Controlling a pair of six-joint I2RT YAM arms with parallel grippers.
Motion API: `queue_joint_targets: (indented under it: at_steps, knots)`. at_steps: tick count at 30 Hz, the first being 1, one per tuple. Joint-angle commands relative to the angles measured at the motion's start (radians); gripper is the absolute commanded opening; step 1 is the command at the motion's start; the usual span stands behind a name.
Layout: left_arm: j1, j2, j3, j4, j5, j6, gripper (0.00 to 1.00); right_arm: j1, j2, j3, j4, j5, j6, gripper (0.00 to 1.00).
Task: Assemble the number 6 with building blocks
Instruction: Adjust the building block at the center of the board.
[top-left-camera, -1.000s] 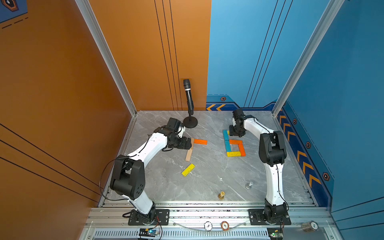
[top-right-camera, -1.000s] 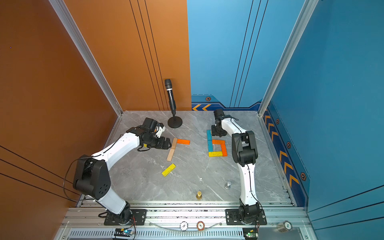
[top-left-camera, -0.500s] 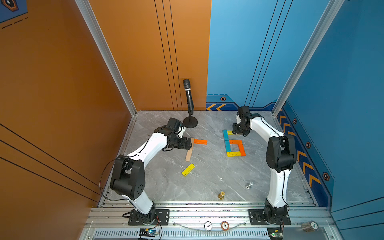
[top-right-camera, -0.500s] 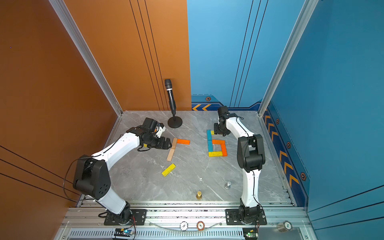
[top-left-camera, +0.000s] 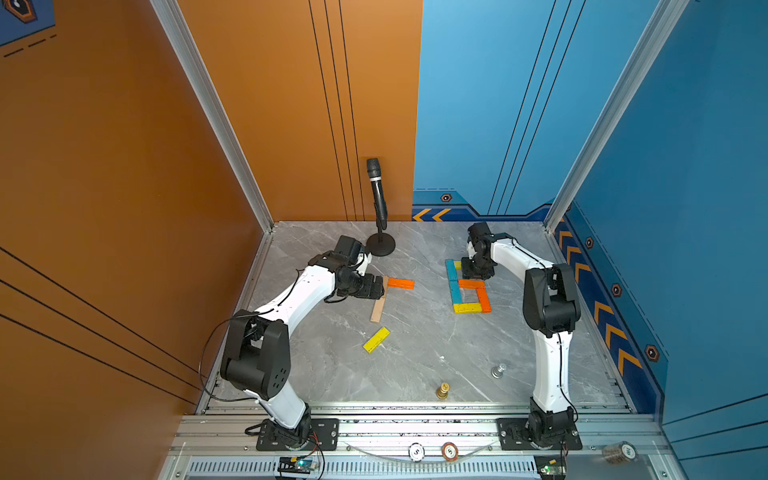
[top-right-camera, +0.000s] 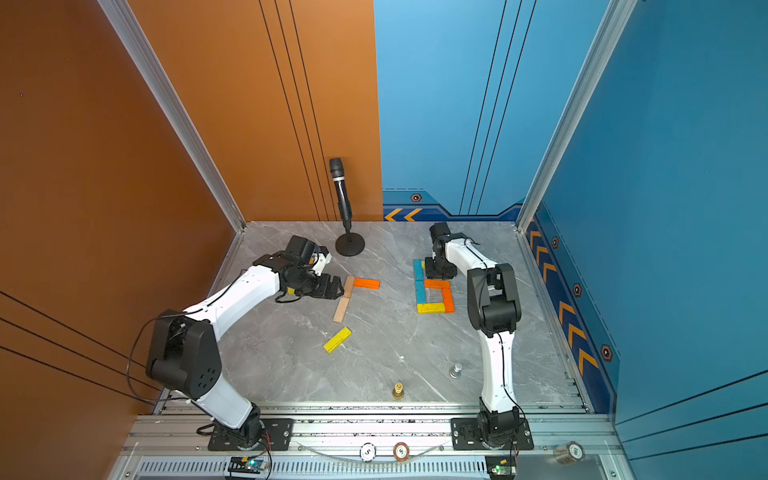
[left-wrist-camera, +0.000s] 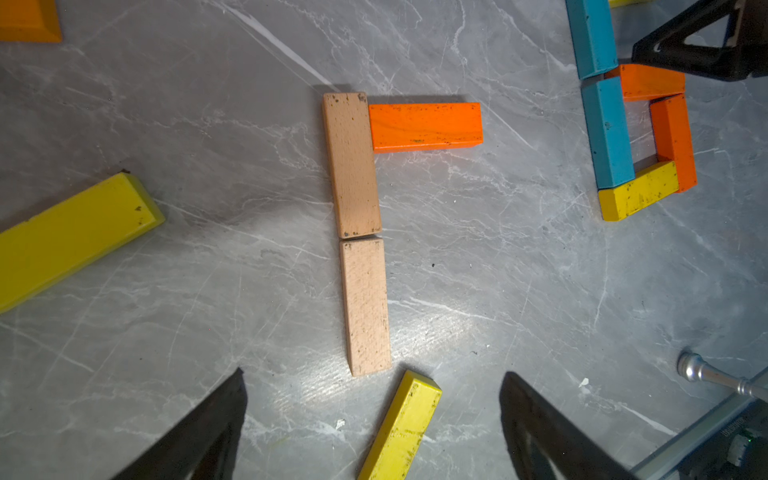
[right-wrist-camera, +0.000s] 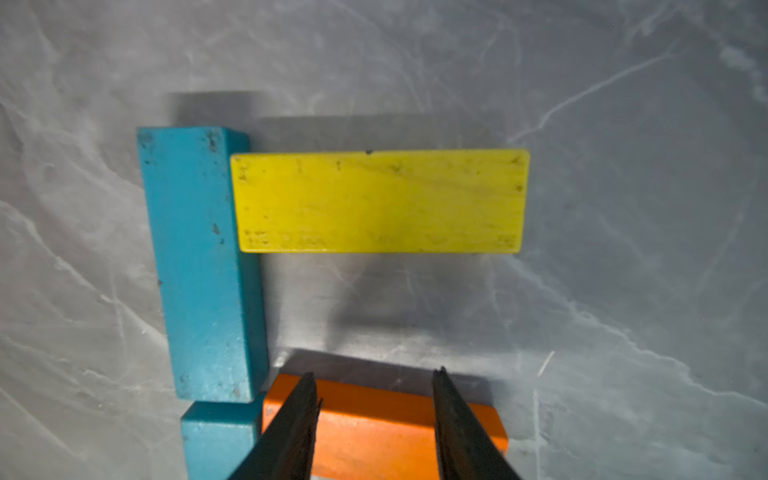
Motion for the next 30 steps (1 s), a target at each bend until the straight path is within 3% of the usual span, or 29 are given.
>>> queue_joint_targets:
  at_steps: [1,18,25,30]
  knots:
    - [-0.004,0.008,-0.014,-0.003,0.021,0.006,0.95,0.008,0.027,0.040,-0.038,0.020,-0.023,0.46]
    - [-0.002,0.014,-0.011,-0.002,0.025,0.007,0.95,0.020,0.035,0.154,-0.071,0.021,-0.033,0.47]
    - [-0.004,0.010,-0.014,-0.003,0.002,-0.005,0.95,0.028,-0.082,0.136,-0.070,0.015,-0.009,0.48]
    - [-0.015,-0.003,-0.024,-0.003,-0.046,-0.037,0.95,0.044,-0.256,-0.047,0.011,0.005,0.054,0.50]
